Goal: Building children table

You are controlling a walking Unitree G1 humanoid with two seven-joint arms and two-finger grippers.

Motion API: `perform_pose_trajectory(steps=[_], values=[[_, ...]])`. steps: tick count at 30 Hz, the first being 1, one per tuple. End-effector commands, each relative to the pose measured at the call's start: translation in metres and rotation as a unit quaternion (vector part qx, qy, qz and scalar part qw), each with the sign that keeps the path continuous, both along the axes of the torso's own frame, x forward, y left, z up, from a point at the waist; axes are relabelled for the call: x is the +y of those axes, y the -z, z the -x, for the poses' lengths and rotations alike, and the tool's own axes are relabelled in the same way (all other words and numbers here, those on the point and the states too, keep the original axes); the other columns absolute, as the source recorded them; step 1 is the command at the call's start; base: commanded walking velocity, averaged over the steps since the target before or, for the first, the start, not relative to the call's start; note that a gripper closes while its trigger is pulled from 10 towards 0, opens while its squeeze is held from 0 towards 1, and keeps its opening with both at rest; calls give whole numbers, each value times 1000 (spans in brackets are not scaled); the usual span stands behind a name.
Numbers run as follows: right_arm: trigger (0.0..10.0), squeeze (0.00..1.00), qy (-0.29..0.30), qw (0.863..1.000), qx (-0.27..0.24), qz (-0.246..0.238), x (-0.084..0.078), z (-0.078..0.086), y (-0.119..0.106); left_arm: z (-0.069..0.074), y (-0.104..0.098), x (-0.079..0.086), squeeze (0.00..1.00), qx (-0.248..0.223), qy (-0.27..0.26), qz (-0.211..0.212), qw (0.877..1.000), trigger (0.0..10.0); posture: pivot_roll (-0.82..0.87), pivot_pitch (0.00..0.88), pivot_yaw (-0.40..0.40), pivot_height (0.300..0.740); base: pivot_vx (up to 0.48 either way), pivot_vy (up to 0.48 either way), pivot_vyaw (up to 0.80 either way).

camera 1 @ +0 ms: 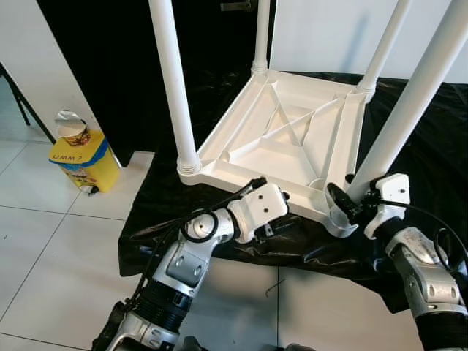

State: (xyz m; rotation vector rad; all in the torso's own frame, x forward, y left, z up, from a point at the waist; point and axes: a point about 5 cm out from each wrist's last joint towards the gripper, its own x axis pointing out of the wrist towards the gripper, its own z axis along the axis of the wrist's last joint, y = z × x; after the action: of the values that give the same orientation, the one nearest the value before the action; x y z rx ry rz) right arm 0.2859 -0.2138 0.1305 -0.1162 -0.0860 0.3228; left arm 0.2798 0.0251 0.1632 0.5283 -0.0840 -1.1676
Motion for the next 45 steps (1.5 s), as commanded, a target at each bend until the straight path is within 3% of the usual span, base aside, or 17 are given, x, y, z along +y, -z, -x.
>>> perform_pose_trajectory(steps=[1, 13, 17, 21, 23, 26, 43, 44, 45], values=[[10000, 0, 16, 999, 35, 3, 3, 2, 14, -6, -4, -1, 0, -15, -38, 13, 999, 10000, -33, 2, -41, 740, 0, 0, 0], [10000, 0, 128, 991, 37, -26, 16, 0, 21, -2, 0, 3, 0, -10, -53, 16, 998, 10000, 6, 18, -67, 740, 0, 0, 0], [10000, 0, 202, 978, 40, -44, 21, 1, 23, 0, 2, 6, 0, -6, -59, 16, 998, 10000, 16, 20, -72, 740, 0, 0, 0], [10000, 0, 222, 973, 40, -51, 23, 2, 24, 0, 2, 7, 0, -6, -61, 15, 998, 10000, 20, 22, -74, 740, 0, 0, 0], [10000, 0, 267, 961, 35, -62, 31, 7, 25, -1, 2, 8, 0, -6, -65, 15, 998, 10000, 20, 21, -76, 740, 0, 0, 0], [10000, 0, 266, 961, 31, -74, 41, 8, 24, -1, 3, 8, 0, -6, -66, 16, 998, 10000, 16, 19, -73, 740, 0, 0, 0], [10000, 0, 288, 955, 14, -66, 40, 9, 15, -2, 1, 2, 0, -8, -50, 16, 999, 10000, -17, 0, -55, 740, 0, 0, 0], [10000, 1000, 280, 958, 10, -66, 41, 9, 14, -1, 2, 1, 0, -7, -49, 17, 999, 10000, -17, 0, -56, 740, 0, 0, 0], [10000, 1000, 280, 958, 10, -66, 41, 9, 14, -1, 2, 1, 0, -7, -49, 17, 999, 10000, -17, 0, -56, 740, 0, 0, 0]])
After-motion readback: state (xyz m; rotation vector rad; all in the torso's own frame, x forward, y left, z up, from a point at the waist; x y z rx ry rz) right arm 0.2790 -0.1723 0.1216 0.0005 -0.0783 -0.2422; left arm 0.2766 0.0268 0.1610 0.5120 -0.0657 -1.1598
